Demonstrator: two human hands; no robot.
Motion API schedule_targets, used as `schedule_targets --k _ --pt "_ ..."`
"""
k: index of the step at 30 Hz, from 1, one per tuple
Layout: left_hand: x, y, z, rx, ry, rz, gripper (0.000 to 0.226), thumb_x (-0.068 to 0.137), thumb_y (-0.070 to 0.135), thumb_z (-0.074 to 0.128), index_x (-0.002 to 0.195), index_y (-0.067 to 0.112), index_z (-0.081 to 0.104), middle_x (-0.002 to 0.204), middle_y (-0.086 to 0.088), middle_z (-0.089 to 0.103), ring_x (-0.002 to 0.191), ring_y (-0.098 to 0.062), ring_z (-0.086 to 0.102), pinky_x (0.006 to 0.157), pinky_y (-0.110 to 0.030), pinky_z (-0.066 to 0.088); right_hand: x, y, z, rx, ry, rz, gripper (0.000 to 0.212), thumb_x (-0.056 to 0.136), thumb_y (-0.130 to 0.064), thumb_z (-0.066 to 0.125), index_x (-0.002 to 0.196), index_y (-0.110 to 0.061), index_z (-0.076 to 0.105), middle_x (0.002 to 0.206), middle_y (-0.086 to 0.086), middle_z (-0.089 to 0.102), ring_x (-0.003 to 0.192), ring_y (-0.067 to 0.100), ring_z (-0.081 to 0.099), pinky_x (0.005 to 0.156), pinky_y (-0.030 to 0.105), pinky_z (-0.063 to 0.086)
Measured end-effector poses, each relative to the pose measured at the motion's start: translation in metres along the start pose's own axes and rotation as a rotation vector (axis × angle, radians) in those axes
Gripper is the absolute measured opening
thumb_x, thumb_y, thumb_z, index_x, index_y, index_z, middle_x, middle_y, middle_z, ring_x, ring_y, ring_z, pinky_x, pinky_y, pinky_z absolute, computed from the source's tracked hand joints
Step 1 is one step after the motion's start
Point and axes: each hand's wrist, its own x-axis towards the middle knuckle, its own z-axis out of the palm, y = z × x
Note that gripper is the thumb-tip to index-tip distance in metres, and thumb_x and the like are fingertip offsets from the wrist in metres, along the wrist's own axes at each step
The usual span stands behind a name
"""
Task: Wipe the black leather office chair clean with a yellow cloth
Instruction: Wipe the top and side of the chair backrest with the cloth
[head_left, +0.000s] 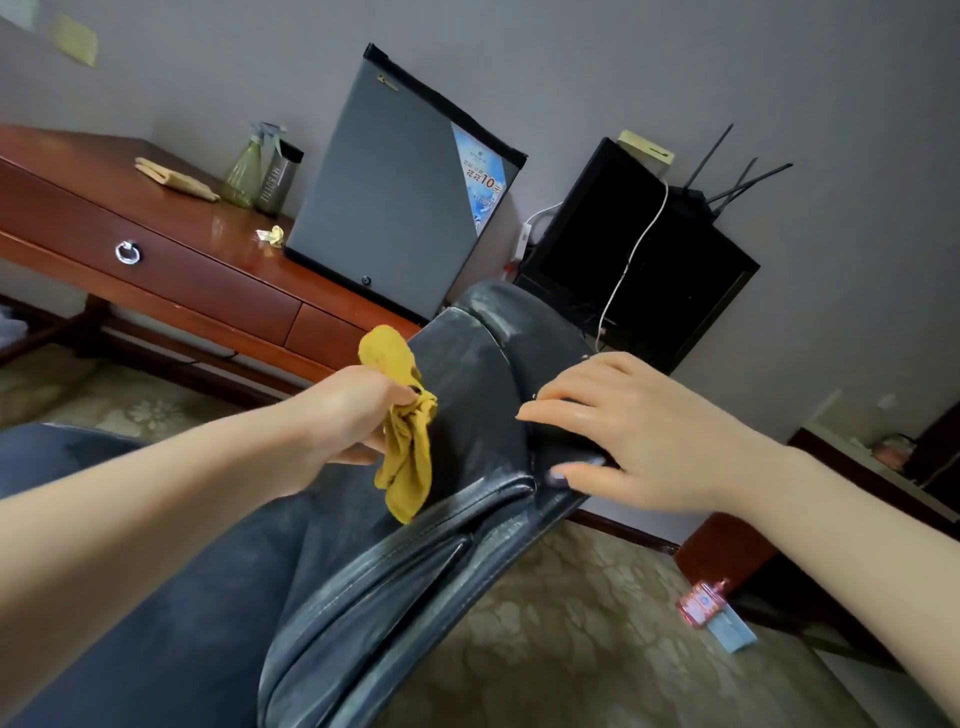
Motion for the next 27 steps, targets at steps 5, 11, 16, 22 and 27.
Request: schedule_targets --k 5,11,16,22,27 --pt "0.013 0.005 0.03 0.341 -0.082 0.184 0.078 0.074 0.034 0.059 0.144 0.035 0.026 0.118 -0.006 0.061 0.103 -0.025 0.058 0.094 -0.038 0.046 -0.011 0.017 0.007 0.023 -0.142 -0.006 0.094 0.071 -0.059 0.066 0.148 -0.02 0.029 0.141 -0.001 0.047 0.131 0.016 0.041 0.111 0.03 0.025" --pt "0.021 0.0 0.063 0.687 -0.081 0.478 0.03 0.092 0.031 0.046 0.121 0.03 0.044 0.104 0.004 0.048 0.105 -0.024 0.045 0.093 -0.037 0.039 0.0 0.008 0.024 0.0 0.007 0.042 0.091 0.063 -0.02 0.085 0.142 -0.008 0.042 0.136 0.011 0.052 0.125 0.028 0.052 0.104 0.046 0.036" --pt "0.023 -0.012 0.062 0.609 -0.062 0.759 0.032 0.093 0.024 0.042 0.122 0.025 0.057 0.134 0.014 0.042 0.123 -0.01 0.032 0.107 -0.021 0.024 0.0 0.003 0.033 0.081 0.015 0.095 0.099 0.059 -0.007 0.084 0.145 -0.021 0.036 0.141 0.007 0.046 0.129 0.027 0.044 0.11 0.047 0.028" --pt "0.007 -0.026 0.053 0.524 -0.144 0.733 0.026 0.094 0.017 0.048 0.118 0.027 0.054 0.097 0.011 0.06 0.086 -0.013 0.052 0.081 -0.032 0.042 -0.001 0.001 0.033 0.168 0.035 0.111 0.107 0.057 0.003 0.077 0.143 -0.036 0.027 0.149 -0.005 0.036 0.139 0.018 0.029 0.11 0.044 0.018" --pt "-0.006 -0.037 0.043 0.497 -0.207 0.638 0.034 0.094 0.026 0.047 0.127 0.034 0.05 0.1 0.019 0.06 0.082 -0.007 0.052 0.084 -0.036 0.048 0.0 0.001 0.033 0.196 0.056 0.109 0.098 0.054 0.004 0.075 0.14 -0.031 0.043 0.146 -0.006 0.043 0.137 0.019 0.034 0.11 0.043 0.019"
